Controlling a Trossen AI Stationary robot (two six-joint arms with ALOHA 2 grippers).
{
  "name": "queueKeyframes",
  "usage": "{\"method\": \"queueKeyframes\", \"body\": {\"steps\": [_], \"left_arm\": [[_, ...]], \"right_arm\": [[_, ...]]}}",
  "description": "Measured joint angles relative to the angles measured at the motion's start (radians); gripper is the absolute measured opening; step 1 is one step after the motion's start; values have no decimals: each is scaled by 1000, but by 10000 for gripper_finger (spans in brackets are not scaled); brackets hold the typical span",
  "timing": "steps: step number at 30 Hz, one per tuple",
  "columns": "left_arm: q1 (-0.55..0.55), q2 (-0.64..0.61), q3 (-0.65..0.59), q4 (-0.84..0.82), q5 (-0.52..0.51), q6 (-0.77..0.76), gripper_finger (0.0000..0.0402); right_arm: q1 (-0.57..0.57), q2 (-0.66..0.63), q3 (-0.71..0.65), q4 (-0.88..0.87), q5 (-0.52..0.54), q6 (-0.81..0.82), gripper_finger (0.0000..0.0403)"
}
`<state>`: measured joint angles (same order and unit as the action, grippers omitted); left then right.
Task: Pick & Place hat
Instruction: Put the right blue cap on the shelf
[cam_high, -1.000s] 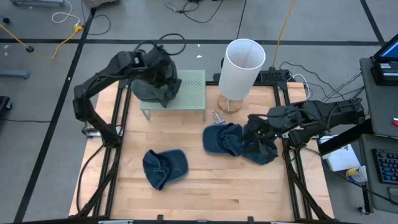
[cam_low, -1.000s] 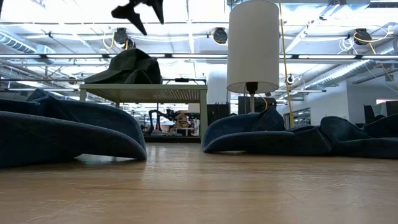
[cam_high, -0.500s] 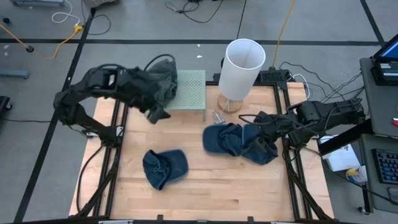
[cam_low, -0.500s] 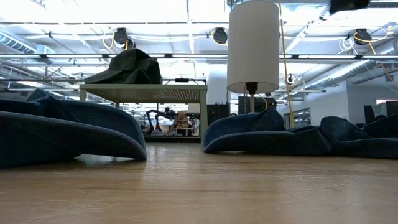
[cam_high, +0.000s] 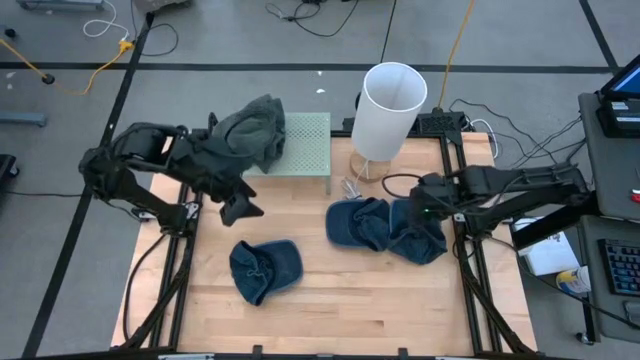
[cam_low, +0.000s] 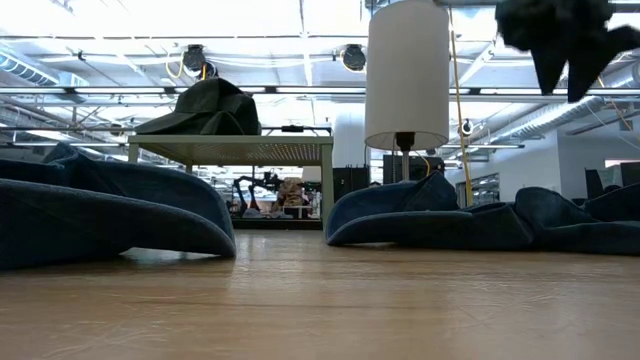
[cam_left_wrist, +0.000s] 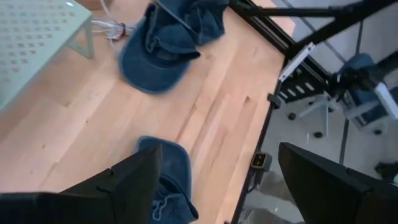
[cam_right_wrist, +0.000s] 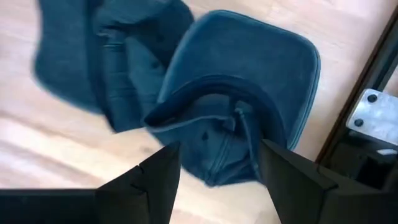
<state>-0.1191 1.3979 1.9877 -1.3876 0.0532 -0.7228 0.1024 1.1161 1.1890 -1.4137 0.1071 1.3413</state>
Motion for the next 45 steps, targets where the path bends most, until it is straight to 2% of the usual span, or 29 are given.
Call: {"method": "queueKeyframes", "body": {"steps": [7,14,24,31,35,41,45], "left_arm": [[-79,0,0,-10,-1,34,336],[-147,0,0,-10,-3,36,324],[-219,0,0,-55,-44,29,307],[-239,0,0,-85,-55,28,311],[-246,0,0,-86,-54,34,318],[-257,0,0,-121,-12,44,322],[-255,0,0,-138,52,22,313]], "right_arm": [[-138,5,-203,72,-3,-109,210],[-339,5,-355,115,-6,-285,210],[-612,5,-455,228,-155,-550,210],[-728,5,-520,304,-283,-668,206],[-749,5,-532,315,-295,-706,167],[-754,4,-532,273,-303,-727,25],[-753,-7,-529,231,-309,-724,13]]}}
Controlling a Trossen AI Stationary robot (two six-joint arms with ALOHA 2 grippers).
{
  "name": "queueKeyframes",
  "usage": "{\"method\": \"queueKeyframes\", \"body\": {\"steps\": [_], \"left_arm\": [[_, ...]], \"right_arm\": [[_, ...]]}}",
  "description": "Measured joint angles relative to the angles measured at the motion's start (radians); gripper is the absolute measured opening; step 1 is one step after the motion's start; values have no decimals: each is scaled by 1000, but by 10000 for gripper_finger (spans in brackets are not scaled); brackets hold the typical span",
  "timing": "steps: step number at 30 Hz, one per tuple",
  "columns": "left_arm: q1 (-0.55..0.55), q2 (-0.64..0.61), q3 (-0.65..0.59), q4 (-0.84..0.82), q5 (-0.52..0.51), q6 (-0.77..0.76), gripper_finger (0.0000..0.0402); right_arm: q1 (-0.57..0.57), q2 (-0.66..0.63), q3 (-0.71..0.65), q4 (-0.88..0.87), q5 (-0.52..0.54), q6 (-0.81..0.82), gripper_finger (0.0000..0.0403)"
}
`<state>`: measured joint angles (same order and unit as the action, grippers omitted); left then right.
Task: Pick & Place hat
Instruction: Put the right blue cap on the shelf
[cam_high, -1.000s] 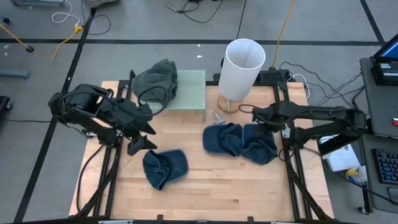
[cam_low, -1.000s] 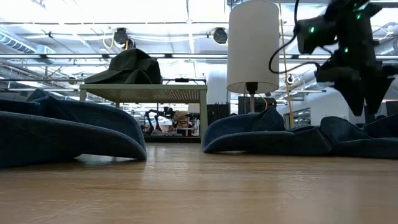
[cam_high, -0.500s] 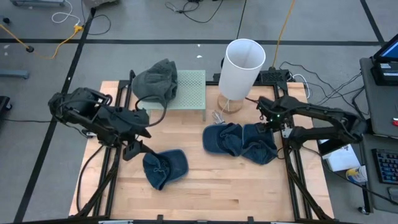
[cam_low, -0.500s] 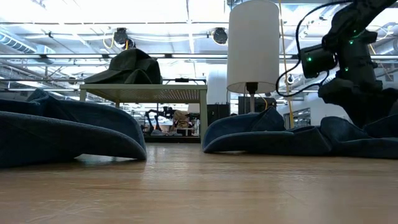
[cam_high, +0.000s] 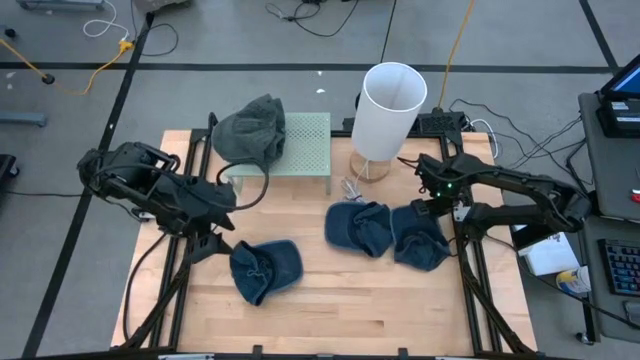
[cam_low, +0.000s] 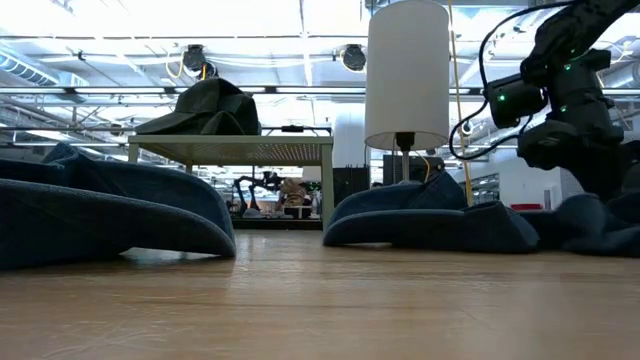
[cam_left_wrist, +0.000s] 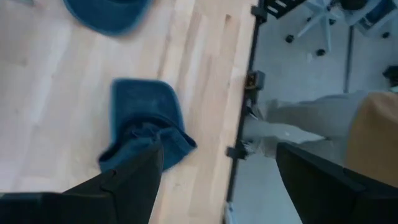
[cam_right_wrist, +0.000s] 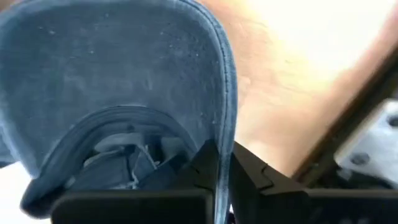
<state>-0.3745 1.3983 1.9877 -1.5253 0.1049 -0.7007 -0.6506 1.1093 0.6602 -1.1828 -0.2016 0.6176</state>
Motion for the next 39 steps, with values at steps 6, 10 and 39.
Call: {"method": "queueKeyframes", "body": {"steps": [6,10,39], "left_arm": [[-1,0,0,0,36,-19,293],[0,0,0,0,34,-16,282],[0,0,0,16,-18,-199,294]], "right_arm": [[21,-67,126,-166,25,18,5],[73,-111,297,-267,25,30,5],[802,38,934,341,208,-269,5]]}}
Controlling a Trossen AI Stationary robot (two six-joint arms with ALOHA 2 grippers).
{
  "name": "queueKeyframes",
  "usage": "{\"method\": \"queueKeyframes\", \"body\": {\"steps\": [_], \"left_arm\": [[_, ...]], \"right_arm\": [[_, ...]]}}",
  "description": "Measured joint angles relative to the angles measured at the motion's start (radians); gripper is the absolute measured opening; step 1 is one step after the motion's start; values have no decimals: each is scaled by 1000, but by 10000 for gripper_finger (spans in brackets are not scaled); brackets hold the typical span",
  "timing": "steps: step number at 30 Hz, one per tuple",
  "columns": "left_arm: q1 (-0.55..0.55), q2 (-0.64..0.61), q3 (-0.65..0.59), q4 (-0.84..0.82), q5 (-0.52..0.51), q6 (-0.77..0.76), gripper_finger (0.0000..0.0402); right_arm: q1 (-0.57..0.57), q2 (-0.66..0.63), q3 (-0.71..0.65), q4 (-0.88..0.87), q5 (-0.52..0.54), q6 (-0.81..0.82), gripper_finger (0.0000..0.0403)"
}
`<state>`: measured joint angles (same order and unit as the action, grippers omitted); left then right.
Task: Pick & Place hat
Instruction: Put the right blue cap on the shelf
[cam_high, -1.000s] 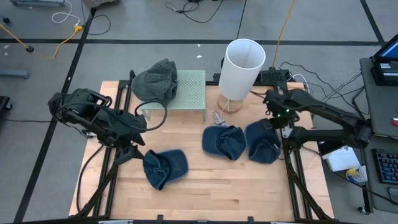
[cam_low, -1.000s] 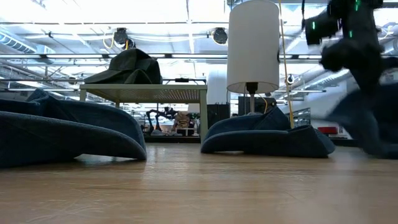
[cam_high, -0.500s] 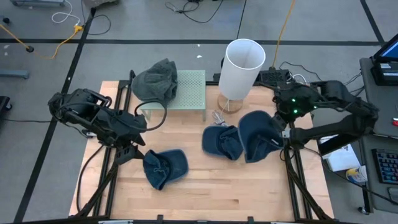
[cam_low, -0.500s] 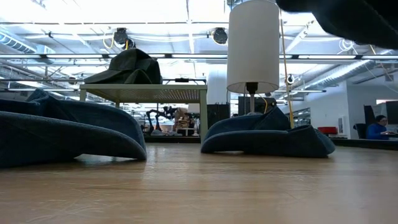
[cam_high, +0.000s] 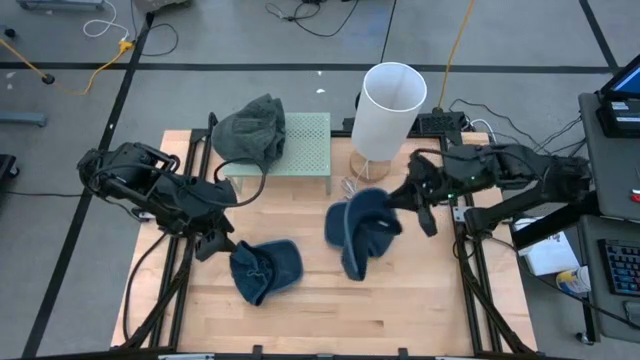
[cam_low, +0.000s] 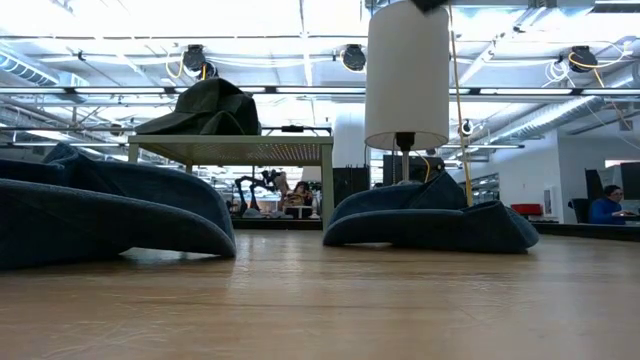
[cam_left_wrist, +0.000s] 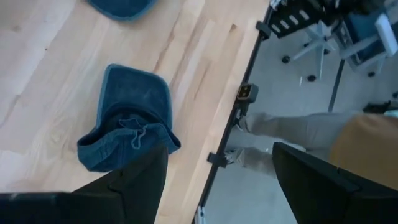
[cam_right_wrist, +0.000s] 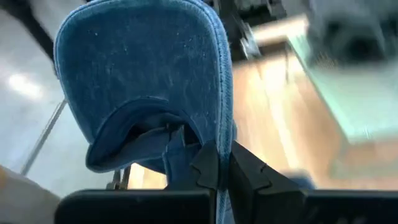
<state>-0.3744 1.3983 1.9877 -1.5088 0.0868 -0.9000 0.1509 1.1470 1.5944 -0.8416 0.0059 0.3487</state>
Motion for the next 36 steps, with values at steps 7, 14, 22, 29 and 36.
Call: {"method": "queueKeyframes", "body": {"steps": [7,14,22,29,36], "left_arm": [[0,0,0,131,-10,-57,294],[15,0,0,344,-10,-86,294],[58,0,0,572,-10,-86,294],[112,0,0,763,-9,-127,294],[148,12,0,970,29,-179,294]], "right_arm": [[61,48,0,278,49,-285,5],[119,53,0,541,46,-479,5],[189,53,0,803,45,-685,5],[235,53,0,994,41,-854,5],[240,53,0,1060,-10,-942,5]]}}
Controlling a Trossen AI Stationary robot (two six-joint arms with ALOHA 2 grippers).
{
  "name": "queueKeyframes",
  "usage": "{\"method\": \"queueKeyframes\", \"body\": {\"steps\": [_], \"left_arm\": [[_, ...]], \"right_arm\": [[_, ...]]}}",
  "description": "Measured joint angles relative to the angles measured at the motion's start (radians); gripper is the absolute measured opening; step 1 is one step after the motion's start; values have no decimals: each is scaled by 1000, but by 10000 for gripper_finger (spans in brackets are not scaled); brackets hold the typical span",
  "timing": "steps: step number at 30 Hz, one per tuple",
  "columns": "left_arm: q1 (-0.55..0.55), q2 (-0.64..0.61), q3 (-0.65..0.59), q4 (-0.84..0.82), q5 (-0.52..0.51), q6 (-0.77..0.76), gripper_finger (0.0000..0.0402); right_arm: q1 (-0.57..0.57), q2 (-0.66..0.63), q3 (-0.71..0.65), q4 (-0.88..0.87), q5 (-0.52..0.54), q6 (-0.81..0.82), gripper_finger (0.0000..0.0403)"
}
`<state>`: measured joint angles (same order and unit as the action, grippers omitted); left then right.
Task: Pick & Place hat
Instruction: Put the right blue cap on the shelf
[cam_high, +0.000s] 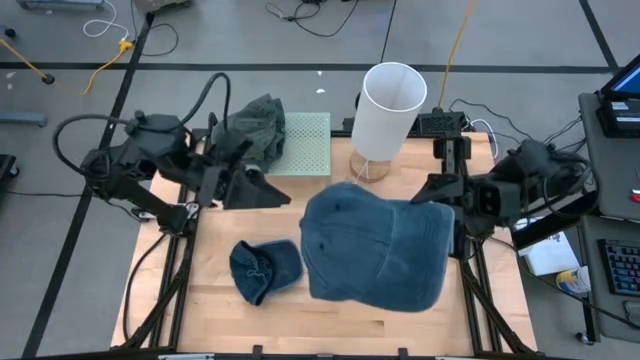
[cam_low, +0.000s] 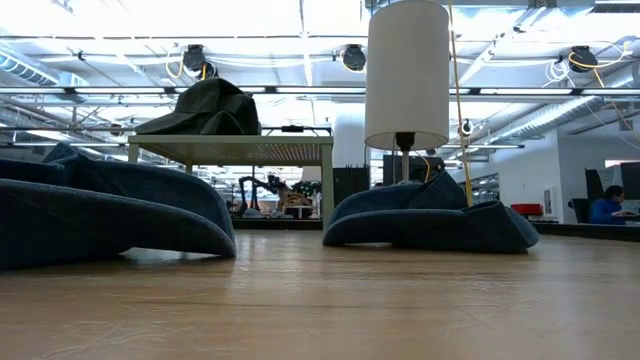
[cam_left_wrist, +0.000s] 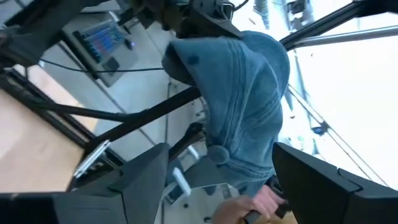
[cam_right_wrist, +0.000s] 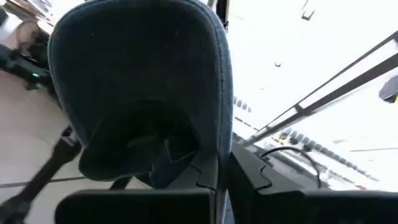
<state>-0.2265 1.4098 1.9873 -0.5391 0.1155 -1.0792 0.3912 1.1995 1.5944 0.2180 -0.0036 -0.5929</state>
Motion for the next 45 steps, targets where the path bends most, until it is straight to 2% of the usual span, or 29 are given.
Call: {"method": "queueKeyframes", "body": {"steps": [7,18,23,31,45], "left_arm": [[8,37,-1,35,46,-32,294],[32,131,0,277,197,-84,294],[37,129,0,286,196,-98,289],[43,126,0,378,205,-128,214],[43,127,0,379,259,-138,70]], "right_arm": [[0,0,0,26,0,-25,5],[0,0,0,25,2,-24,5],[0,0,0,25,2,-22,5],[0,0,0,18,6,-37,7],[0,-1,0,-1,11,-55,10]]}}
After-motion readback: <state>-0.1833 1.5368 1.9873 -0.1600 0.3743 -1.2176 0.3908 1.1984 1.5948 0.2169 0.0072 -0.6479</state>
